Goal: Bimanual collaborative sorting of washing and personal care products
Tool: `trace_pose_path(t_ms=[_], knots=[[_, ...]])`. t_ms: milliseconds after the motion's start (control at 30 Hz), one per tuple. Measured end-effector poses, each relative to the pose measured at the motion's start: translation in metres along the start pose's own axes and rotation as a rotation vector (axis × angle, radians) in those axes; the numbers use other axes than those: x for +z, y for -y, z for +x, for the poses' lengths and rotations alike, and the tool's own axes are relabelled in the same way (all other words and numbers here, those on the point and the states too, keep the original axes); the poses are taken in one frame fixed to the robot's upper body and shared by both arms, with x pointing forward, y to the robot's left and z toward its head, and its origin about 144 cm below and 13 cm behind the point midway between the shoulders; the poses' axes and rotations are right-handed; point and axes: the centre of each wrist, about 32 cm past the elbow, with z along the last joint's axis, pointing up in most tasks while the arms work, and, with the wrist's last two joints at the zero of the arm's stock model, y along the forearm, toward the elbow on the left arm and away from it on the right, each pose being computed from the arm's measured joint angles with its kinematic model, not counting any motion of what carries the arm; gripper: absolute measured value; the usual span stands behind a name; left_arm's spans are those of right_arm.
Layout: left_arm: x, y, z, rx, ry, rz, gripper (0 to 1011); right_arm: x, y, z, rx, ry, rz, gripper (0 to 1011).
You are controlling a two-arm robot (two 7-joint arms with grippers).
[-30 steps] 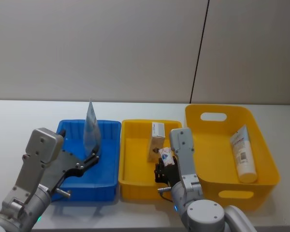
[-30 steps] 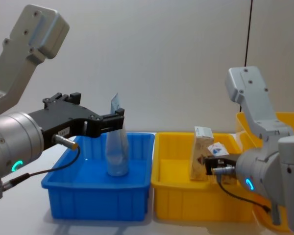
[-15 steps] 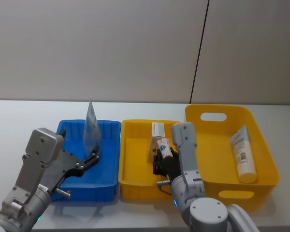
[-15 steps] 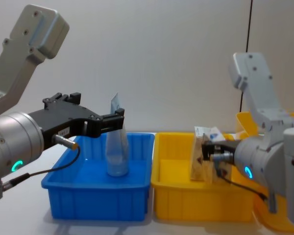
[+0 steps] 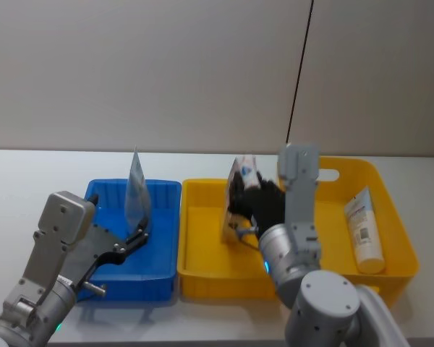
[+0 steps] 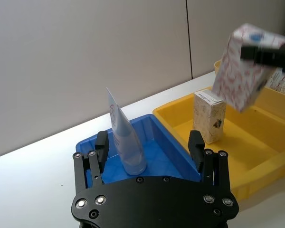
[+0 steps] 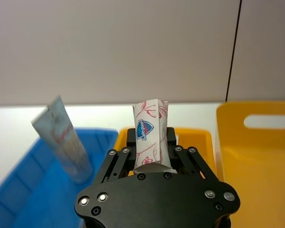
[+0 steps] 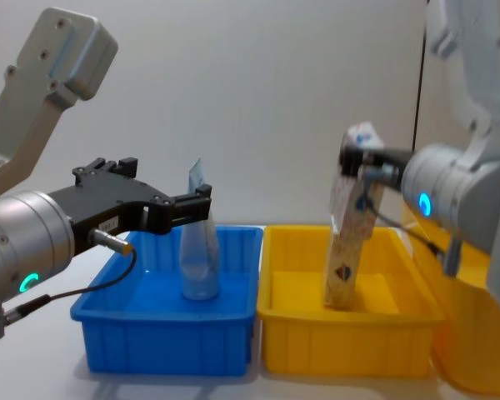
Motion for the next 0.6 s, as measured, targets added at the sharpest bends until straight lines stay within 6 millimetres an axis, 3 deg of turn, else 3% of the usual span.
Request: trace_pose_path(t_ms=[600], knots=[[0.0,0.0,0.0,0.0,0.0,0.0,1001,0.047,0.01,0.029,-0.134,-0.117,0.199,310]])
